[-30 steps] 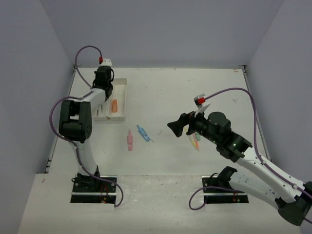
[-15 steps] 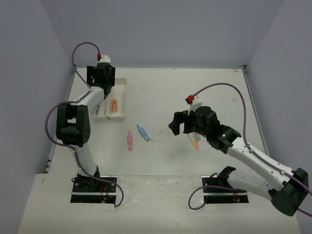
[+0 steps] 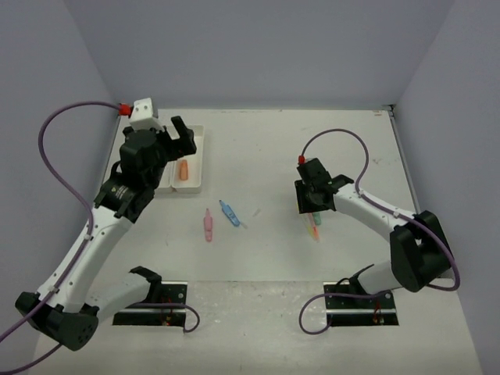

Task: Sort the stationery into containers
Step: Pick up the pen from the center of the board.

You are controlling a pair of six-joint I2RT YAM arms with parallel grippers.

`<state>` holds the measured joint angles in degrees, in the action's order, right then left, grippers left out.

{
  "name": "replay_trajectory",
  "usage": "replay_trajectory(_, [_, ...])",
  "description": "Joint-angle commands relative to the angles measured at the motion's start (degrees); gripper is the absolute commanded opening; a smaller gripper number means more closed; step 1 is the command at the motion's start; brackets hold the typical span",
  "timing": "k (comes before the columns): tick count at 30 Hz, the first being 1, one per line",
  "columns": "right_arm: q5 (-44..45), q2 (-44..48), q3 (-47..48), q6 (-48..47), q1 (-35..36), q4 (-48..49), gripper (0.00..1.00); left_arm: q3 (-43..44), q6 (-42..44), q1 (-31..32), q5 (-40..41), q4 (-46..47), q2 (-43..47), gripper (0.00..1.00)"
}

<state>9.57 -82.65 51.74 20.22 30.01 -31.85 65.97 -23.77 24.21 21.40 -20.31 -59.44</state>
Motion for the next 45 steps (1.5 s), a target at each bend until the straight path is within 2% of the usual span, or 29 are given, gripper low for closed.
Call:
replay_trajectory(1, [1.3,-2.7,2.9,-0.9,-0.2,-1.6,0.42,-8.5,-2.2,-0.5,-6.3,-3.9,2.4,1.00])
replay_trajectory(11, [-1.9,-9.1,3.4,-1.0,0.0,-0.2,0.34,-13.2,-1.5,-0.5,-9.8,-3.8,8.4,1.00])
replay_trajectory(23, [-4.5,-13.6,5.1,-1.3,0.8,-2.2,0.28,-16.7,-4.5,-0.5,-13.3,-0.8,7.0,1.00])
replay_trajectory(30, [-4.4,-13.7,5.8,-1.5,1.5,-2.4,0.18,-15.9,-8.2,0.4,-14.7,-1.5,3.7,1.00])
replay_trajectory(31, [-4.4,-13.4,6.0,-1.5,1.6,-2.5,0.13,-15.8,-8.7,1.0,-14.5,-1.5,3.1,1.00])
replay_trajectory(32, [-4.4,-13.1,6.5,-1.5,1.7,-2.7,0.05,-15.8,-9.2,1.8,-14.2,-1.5,2.4,1.00])
replay_trajectory(34, [-4.8,-12.3,7.0,-1.7,1.9,-2.6,0.00,-15.5,-10.0,5.1,-12.2,-1.4,0.6,1.00])
replay_trajectory(38, [-6.7,-6.6,6.4,-1.1,2.0,-1.4,0.00,-13.6,-8.6,14.8,-8.0,-0.8,-6.2,1.00])
replay_trajectory(42, [-4.6,7.2,4.4,2.5,1.8,-0.4,0.00,-8.9,-5.1,22.9,-5.6,-0.7,-15.9,1.00])
replay_trajectory(45, [-2.1,14.6,3.0,5.1,1.5,-0.8,0.00,-4.8,-2.8,26.7,-4.6,-1.0,-24.2,0.96])
